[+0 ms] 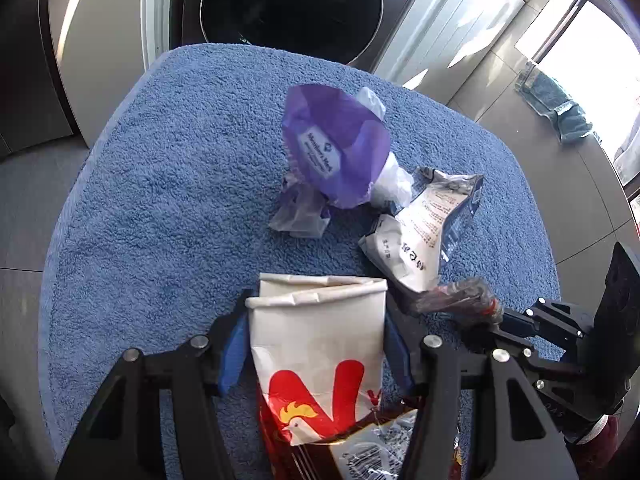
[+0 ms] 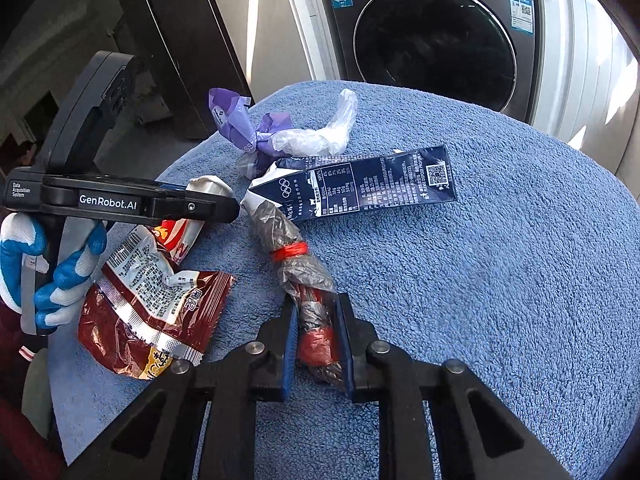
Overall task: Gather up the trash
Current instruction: 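Grasp the white-red paper bag with the left tool while the right tool grasps the clear red-banded wrapper, then carry both held items to the bin and open both tools over it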
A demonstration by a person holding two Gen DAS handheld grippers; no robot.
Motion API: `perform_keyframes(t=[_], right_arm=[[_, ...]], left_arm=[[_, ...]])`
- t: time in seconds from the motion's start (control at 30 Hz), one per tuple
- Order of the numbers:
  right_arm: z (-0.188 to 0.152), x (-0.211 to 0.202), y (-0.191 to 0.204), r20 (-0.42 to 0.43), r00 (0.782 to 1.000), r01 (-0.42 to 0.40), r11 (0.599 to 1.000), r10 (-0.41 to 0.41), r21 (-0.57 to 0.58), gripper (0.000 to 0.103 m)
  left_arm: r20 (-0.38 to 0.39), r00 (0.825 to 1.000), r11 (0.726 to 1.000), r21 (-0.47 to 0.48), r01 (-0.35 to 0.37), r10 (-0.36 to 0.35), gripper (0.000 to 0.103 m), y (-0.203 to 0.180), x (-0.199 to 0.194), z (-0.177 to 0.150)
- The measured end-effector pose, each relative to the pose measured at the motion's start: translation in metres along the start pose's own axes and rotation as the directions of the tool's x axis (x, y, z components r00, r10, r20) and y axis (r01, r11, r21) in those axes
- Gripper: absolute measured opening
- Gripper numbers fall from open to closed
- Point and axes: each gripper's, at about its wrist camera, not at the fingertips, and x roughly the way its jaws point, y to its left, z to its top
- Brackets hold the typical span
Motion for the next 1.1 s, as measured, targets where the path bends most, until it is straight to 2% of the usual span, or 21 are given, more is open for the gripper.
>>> perform_keyframes(t=[0.1,0.17,0.27,0.37,0.77,0.93,1.1], right_arm=[[-0.010,-0.012,0.000,0.016,1.000,0.005,1.000,-0.005,0.019,0.015],[-0.017,-0.023,0.001,0.028,1.000,0.010,0.999,-0.011,0.033,0.014],[-0.025,-0.039,0.003,0.050,0.999,0.019,0.998,-0.022,0.053,0.014],[-0.035,-0.056,0.006,0.069,0.997,0.029,0.997,-0.034,0.070,0.014],[-0.066,-0.131,0.025,0.199,0.978,0.043,0.991,-0.069,0.129,0.014],[-0.093,-0.168,0.021,0.259,0.961,0.052,0.984,-0.096,0.173,0.014],[-0.124,-0.198,-0.001,0.305,0.940,0.071,0.964,-0.151,0.256,0.014]], left_arm=[[0.067,0.996,0.998,-0.027,0.063,-0.061,0.056,0.003,-0.018,-0.005],[0.137,0.986,0.995,-0.028,0.098,-0.093,0.056,0.002,-0.038,-0.010],[0.234,0.967,0.995,0.017,0.094,-0.096,0.056,-0.008,-0.069,-0.017],[0.281,0.955,0.996,0.048,0.080,-0.090,0.056,-0.018,-0.091,-0.021],[0.364,0.924,0.991,0.102,0.086,-0.118,0.056,-0.048,-0.160,-0.034],[0.358,0.922,0.983,0.154,0.098,-0.147,0.056,-0.080,-0.172,-0.041],[0.310,0.929,0.966,0.220,0.138,-0.203,0.056,-0.131,-0.163,-0.045]])
